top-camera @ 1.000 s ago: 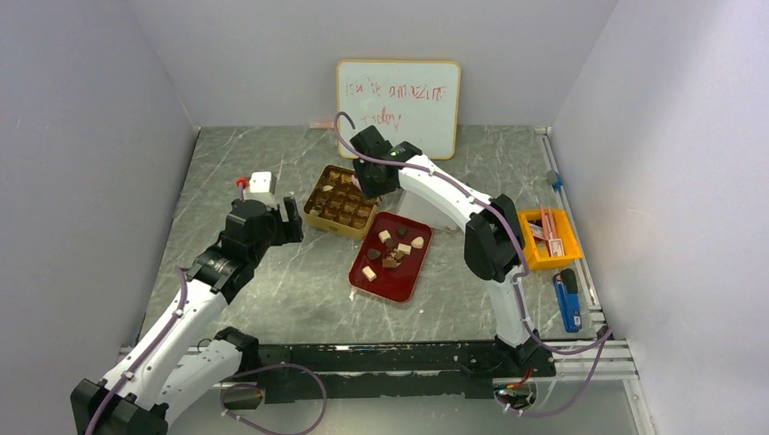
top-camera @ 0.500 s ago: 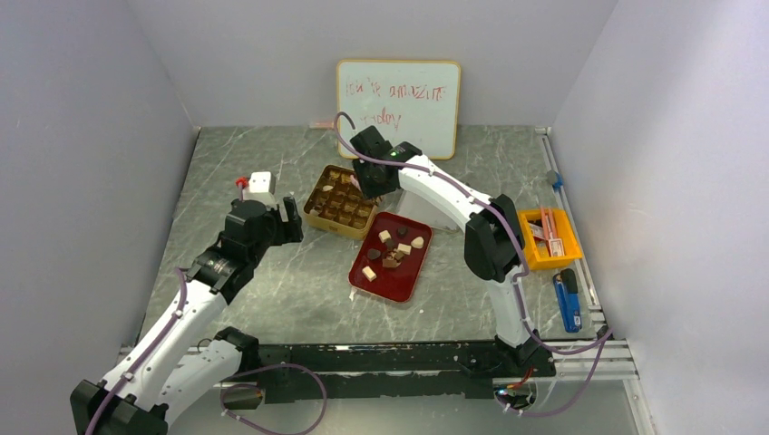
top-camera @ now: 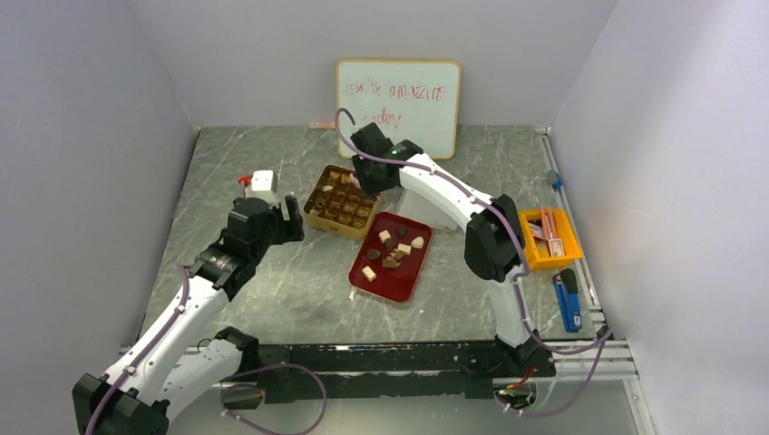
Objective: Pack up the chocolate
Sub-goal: Place the fake chocolate in the packing box.
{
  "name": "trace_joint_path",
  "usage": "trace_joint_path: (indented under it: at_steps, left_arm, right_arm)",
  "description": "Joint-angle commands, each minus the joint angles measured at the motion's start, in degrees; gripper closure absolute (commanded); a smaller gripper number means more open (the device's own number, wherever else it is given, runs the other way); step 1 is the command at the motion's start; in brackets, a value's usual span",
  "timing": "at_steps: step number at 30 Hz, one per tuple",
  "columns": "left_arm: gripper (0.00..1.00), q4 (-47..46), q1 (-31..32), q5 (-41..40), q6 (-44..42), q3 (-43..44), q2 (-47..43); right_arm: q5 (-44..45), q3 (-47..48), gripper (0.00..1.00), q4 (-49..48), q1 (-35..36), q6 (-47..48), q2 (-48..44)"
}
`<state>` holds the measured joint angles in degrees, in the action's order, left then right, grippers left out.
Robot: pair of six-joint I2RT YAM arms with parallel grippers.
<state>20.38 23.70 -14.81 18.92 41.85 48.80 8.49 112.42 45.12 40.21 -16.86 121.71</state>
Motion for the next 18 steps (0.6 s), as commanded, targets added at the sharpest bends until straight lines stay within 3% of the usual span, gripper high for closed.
trace_joint_path:
  at_steps: [1, 7, 12, 18]
  left_arm:
    - [0.16, -2.1, 0.2, 0.6, -0.4, 2.7, 0.5]
    - [0.16, -2.7, 0.2, 1.0, -0.1, 2.5, 0.8]
    - [0.16, -2.8, 0.2, 1.1, 0.2, 2.3, 0.7]
    - [0.16, -2.6, 0.3, 1.3, 0.4, 2.2, 0.5]
  right_arm:
    - [2.2, 1.9, 0.62, -2.0, -0.4, 0.8, -4.0]
    - [2.9, -1.4, 0.64, -3.1, -0.7, 1.0, -7.1]
    - [3.1, -4.2, 0.78, -4.4, -0.8, 0.9, -9.6]
    - [2.7, -6.1, 0.81, -4.4, -0.8, 0.6, -12.2]
